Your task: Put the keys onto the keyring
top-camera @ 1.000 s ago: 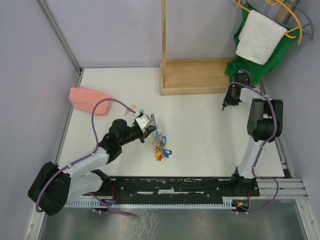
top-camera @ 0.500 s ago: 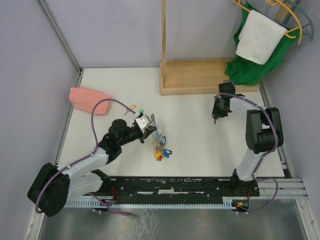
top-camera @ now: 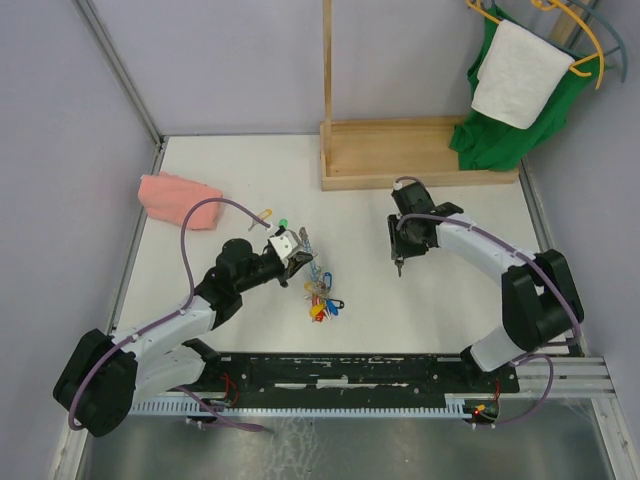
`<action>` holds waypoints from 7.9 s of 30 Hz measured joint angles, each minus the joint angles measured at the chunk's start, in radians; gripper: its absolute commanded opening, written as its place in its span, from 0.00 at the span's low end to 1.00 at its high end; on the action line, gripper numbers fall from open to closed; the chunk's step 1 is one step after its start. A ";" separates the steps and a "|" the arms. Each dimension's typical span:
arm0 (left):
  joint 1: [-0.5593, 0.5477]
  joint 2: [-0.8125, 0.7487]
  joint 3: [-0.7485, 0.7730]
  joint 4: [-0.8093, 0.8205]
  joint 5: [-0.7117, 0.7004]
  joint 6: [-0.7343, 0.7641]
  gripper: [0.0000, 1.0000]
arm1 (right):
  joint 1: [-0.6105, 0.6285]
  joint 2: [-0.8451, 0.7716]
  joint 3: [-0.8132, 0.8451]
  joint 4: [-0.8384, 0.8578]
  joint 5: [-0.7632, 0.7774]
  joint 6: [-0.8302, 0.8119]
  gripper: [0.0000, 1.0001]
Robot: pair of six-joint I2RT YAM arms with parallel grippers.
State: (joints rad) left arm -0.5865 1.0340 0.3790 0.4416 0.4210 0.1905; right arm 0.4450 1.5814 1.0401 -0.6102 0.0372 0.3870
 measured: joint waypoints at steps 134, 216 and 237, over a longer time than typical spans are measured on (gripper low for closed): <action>0.000 0.002 0.000 -0.011 0.008 0.000 0.03 | 0.249 -0.178 -0.453 0.520 0.211 -0.050 0.17; 0.000 0.002 0.000 -0.013 0.027 0.000 0.03 | 0.234 0.570 0.628 -0.564 0.103 -0.333 0.28; 0.000 0.003 0.000 -0.013 0.032 0.000 0.03 | 0.229 -0.086 -0.168 0.141 0.029 -0.274 0.46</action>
State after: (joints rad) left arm -0.5869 1.0370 0.3790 0.4282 0.4526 0.1905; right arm 0.6735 1.4952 0.8719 -0.4694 0.0658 0.1127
